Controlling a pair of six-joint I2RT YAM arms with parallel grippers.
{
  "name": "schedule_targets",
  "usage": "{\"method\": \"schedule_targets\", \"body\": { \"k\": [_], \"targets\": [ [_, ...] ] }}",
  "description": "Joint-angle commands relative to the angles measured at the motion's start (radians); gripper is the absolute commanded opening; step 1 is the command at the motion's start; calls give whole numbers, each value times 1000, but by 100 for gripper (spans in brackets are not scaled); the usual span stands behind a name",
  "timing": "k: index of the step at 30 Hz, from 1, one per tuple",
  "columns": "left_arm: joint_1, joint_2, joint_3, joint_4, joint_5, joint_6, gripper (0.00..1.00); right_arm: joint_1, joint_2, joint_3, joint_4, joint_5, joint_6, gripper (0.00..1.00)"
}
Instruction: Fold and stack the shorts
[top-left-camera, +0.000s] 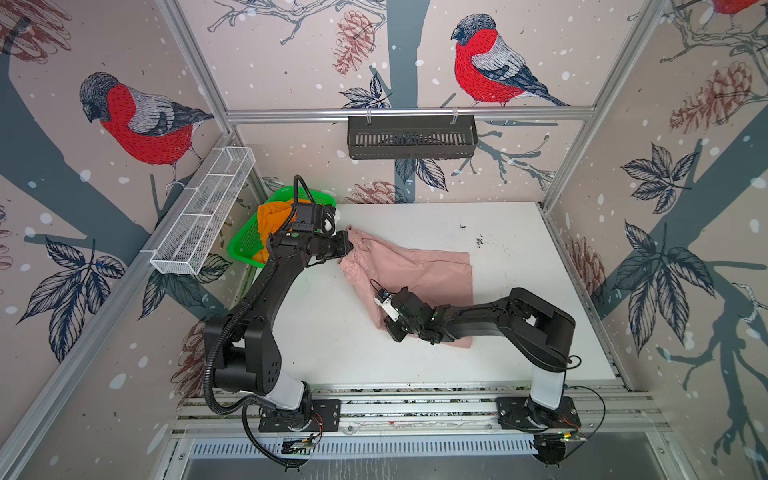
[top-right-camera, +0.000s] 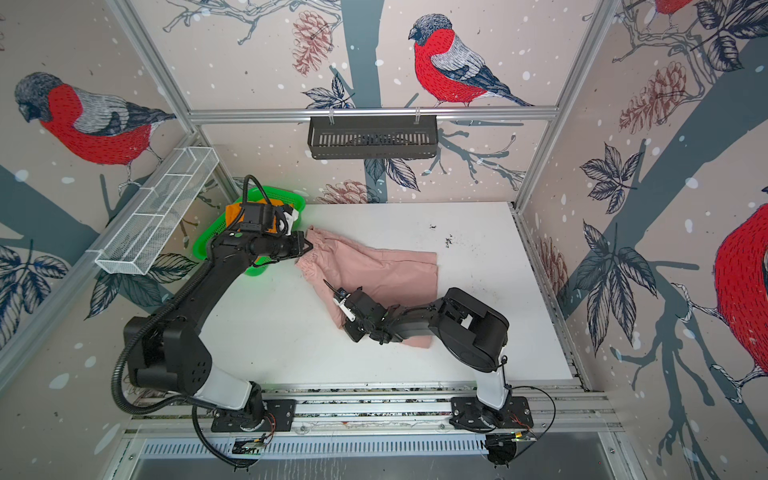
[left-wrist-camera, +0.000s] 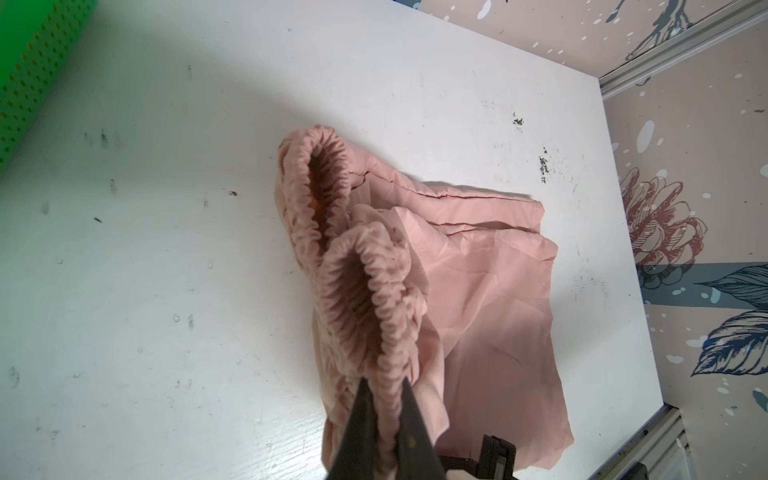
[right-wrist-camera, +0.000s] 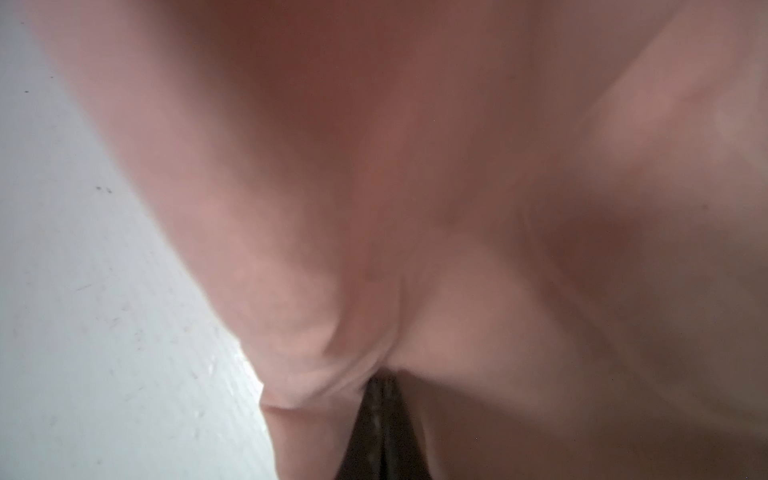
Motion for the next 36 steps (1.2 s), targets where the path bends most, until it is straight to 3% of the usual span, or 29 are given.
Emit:
{"method": "schedule_targets", "body": {
  "k": [1,7,10,13,25,31,36],
  "targets": [
    [2,11,22,-52,-18,42,0,-8,-35,14,-38,-28,26,20],
    [2,4,29,-81,-26,78,0,-122,-171,14,-40,-8,9,25],
    [2,-2,30,-81,-11,93,0,-187,-160,45,-20,2,-11,13],
    [2,-7,36,-78,-4,101,0,-241,-111,92,27,-20,-16,4],
    [-1,-25,62,-67,25,125,0,-341,248,413,86,-41,81,1],
    [-3,-32,58,-77,23,153,0,-364,362,524,104,-53,145,3],
    [-4,-28,47,-73,8,160,0,-364,377,565,86,-103,137,22]
  ]
}}
